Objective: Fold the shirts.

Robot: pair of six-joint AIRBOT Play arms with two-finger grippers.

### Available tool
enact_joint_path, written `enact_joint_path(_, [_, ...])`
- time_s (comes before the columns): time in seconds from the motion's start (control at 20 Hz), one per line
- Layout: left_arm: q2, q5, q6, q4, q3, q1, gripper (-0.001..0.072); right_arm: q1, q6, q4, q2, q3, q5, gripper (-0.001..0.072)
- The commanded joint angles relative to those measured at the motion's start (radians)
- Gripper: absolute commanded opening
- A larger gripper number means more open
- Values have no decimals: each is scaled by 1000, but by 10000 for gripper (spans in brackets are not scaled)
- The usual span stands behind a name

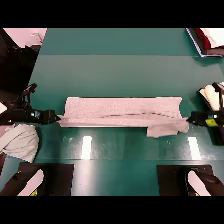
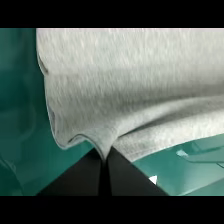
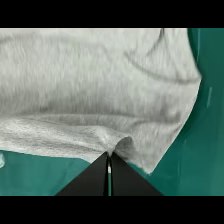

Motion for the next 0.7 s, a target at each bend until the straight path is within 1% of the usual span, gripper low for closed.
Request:
enact_joint_path(0.0, [-139, 60, 2, -11, 80, 0, 26, 29, -21, 18, -190, 134, -35, 14])
enact_joint_path(0.2, [-311, 90, 10, -37, 188, 0, 26, 85, -21, 18, -359, 263, -43, 13])
enact_joint_path(0.4, [-429, 118, 13, -66, 264, 0, 26, 124, -15, 18, -490, 361, -43, 14])
enact_joint_path(0.5, [-465, 160, 59, -106, 272, 0, 27, 135, -10, 18, -539, 395, -46, 14])
enact_joint_path(0.65, [-500, 219, 108, -161, 273, 0, 27, 135, 29, 19, -591, 431, -48, 15])
